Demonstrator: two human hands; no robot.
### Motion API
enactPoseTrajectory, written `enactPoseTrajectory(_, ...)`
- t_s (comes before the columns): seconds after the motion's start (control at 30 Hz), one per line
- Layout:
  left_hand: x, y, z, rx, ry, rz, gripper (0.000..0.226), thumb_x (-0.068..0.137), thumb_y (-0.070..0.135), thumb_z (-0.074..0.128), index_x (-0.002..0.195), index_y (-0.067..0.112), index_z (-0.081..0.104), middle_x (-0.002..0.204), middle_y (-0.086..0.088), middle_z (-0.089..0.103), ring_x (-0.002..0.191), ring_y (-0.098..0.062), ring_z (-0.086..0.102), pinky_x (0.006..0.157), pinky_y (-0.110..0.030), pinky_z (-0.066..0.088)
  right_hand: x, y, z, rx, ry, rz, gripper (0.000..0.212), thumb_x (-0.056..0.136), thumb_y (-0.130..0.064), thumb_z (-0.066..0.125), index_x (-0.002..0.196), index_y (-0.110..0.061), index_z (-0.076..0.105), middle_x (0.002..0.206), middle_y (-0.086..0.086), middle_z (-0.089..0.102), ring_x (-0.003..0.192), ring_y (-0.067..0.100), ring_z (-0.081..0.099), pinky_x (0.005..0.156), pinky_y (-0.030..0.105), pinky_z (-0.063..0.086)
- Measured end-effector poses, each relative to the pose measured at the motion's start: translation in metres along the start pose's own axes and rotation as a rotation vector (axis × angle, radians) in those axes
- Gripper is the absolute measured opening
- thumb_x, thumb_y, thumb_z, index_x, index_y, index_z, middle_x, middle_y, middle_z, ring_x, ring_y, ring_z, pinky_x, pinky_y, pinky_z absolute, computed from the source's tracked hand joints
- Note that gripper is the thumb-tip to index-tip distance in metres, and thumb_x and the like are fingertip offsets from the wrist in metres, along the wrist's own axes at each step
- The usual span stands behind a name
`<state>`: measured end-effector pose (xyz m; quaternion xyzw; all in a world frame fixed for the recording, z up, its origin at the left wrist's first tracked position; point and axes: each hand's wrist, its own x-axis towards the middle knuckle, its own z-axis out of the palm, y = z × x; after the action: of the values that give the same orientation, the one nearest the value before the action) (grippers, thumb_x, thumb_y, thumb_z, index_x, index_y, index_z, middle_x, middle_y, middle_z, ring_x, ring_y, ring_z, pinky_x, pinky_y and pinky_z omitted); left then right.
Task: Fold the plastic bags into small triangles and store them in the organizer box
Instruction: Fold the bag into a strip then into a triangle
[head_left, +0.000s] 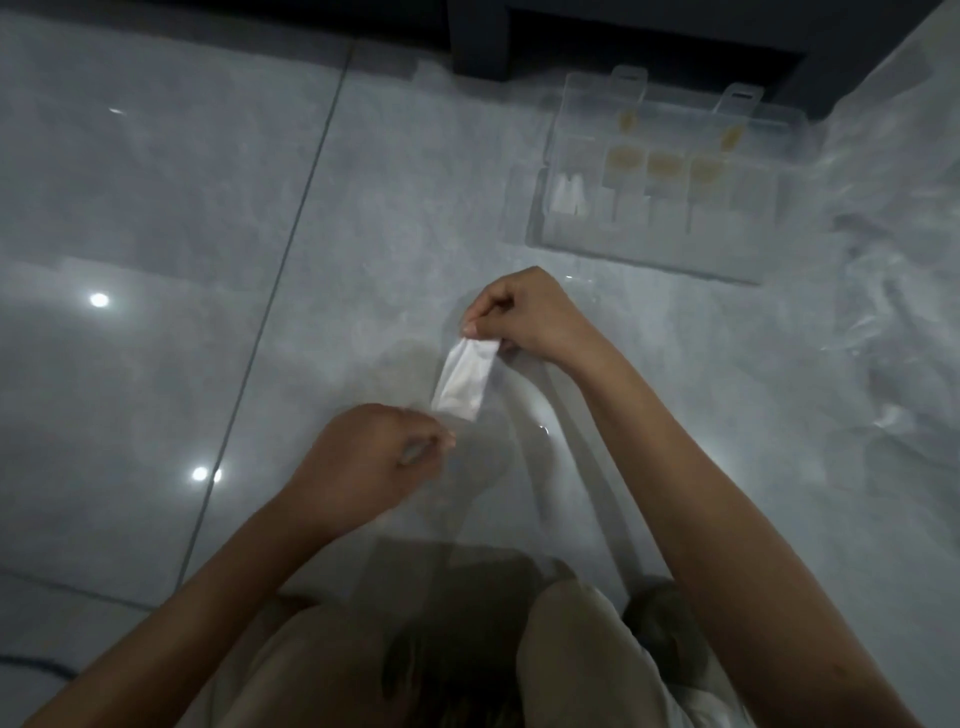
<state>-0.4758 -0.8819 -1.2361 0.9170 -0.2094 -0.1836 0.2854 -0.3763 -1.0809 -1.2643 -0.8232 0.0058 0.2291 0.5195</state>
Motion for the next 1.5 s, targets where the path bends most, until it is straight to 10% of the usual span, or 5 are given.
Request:
enactPoseTrajectory(0.07, 0.007, 0.005, -0.01, -0.259, 0.19, -0.236, 0.005, 0.083, 0.038, 0.064, 0.079, 0.035, 0.063, 0.083, 0.011, 0.07, 0.079, -0.002, 0.065, 0.071, -0.012, 0.048, -0.011, -0.005, -0.001, 0.015, 0.007, -0.059, 0.009, 0.074, 0.0, 0.077, 0.079, -0.007, 0.076, 0.051, -0.02, 0.062, 0.054, -0.008, 0.058, 0.059, 0.009, 0.045)
enactPoseTrajectory(0.2, 0.029, 0.016, -0.02, -0.432, 0.218, -0.381, 0.036, 0.073, 0.018, 0.082, 0.099, 0.026, 0.058, 0.09, 0.012, 0.064, 0.079, 0.002, 0.063, 0.07, -0.011, 0.049, -0.034, -0.022, -0.003, 0.121, -0.02, -0.115, 0.011, 0.073, 0.002, 0.077, 0.078, -0.007, 0.076, 0.057, -0.013, 0.065, 0.056, -0.003, 0.06, 0.062, 0.01, 0.045)
enactPoseTrajectory(0.6, 0.041, 0.047, -0.027, -0.796, 0.347, -0.39, 0.024, 0.075, -0.001, 0.076, 0.094, 0.01, 0.066, 0.078, 0.003, 0.071, 0.068, -0.002, 0.066, 0.064, -0.013, 0.051, -0.086, -0.028, 0.002, 0.411, 0.032, 0.033, 0.018, 0.077, -0.008, 0.078, 0.093, -0.01, 0.068, 0.082, 0.004, 0.068, 0.07, 0.009, 0.065, 0.07, 0.033, 0.059)
enactPoseTrajectory(1.1, 0.034, 0.051, -0.035, -0.701, 0.294, -0.171, 0.038, 0.075, -0.018, 0.06, 0.069, 0.017, 0.072, 0.09, 0.005, 0.068, 0.089, -0.006, 0.065, 0.076, -0.017, 0.05, -0.098, -0.028, -0.006, 0.532, 0.003, -0.062, 0.036, 0.088, 0.014, 0.048, 0.073, -0.013, 0.067, 0.072, -0.009, 0.067, 0.063, 0.007, 0.063, 0.054, 0.019, 0.051)
enactPoseTrajectory(1.5, 0.037, 0.069, -0.04, -1.183, -0.029, -0.64, 0.04, 0.094, 0.041, 0.044, 0.103, 0.008, 0.066, 0.09, -0.014, 0.075, 0.08, -0.022, 0.073, 0.063, -0.024, 0.059, -0.091, -0.024, -0.003, 0.354, 0.232, -0.249, 0.046, 0.082, 0.018, 0.046, 0.07, -0.022, 0.067, 0.082, 0.002, 0.054, 0.056, 0.017, 0.054, 0.04, 0.019, 0.044)
